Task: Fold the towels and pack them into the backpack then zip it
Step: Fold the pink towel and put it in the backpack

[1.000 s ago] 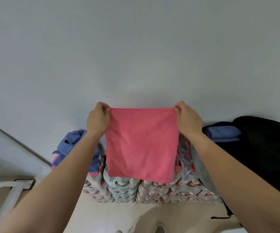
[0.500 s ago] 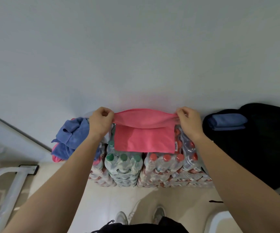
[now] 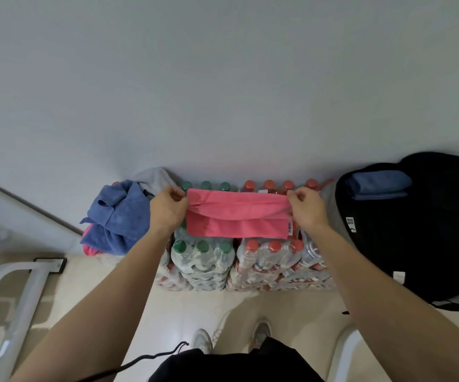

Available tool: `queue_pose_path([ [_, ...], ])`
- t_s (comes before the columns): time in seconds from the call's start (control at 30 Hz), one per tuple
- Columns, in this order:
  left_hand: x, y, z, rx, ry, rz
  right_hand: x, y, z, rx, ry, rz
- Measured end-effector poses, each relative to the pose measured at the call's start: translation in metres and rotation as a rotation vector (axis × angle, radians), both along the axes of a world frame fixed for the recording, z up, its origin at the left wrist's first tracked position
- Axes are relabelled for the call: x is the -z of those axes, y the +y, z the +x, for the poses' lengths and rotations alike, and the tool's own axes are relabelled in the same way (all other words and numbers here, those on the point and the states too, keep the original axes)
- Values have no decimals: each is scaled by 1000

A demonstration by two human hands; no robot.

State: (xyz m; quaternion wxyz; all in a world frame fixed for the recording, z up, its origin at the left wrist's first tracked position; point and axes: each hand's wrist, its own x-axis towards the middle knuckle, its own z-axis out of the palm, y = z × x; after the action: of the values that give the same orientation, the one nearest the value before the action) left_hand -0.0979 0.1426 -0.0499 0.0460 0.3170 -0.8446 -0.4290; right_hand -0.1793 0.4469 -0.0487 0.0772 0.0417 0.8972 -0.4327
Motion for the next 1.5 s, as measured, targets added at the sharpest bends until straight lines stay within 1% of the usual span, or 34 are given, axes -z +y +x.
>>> queue_pose_path([
  [0.1, -21, -2, -27, 44, 113, -9, -24, -8, -26, -20, 51, -56],
  [0.2, -41, -6, -49, 45, 217, 2, -50, -14, -44, -31, 127, -134],
  [0.3, -46, -6, -58, 27, 258, 16, -55, -13, -49, -16, 149, -182],
  [0.4, -30, -5, -54, 49, 211, -14, -35, -8, -40, -9, 76, -185],
  [0.53, 5, -1, -31, 80, 95, -13, 2, 4, -20, -5, -20, -90],
  [0.63, 19, 5, -13, 92, 46, -30, 22, 13, -6, 12, -85, -84],
  [0.83, 28, 12, 9, 22, 12, -26, 34, 24, 14, 64, -62, -7],
  [0.97, 30, 17, 20, 43, -24, -49, 41, 29, 19, 57, -86, -6],
  [1.07, 33, 24, 24, 69, -25, -40, 41, 22, 22, -20, -60, 54],
  [1.17, 35, 28, 25, 61, -37, -40, 44, 12, 26, -178, -61, 190],
  [1.33, 40, 26, 27, 53, -53, -53, 46, 8, 32, -388, -173, 336],
  [1.4, 41, 25, 27, 53, -53, -54, 47, 10, 32, -424, -182, 377],
  [1.5, 41, 25, 27, 49, -56, -46, 45, 13, 29, -420, -98, 382],
])
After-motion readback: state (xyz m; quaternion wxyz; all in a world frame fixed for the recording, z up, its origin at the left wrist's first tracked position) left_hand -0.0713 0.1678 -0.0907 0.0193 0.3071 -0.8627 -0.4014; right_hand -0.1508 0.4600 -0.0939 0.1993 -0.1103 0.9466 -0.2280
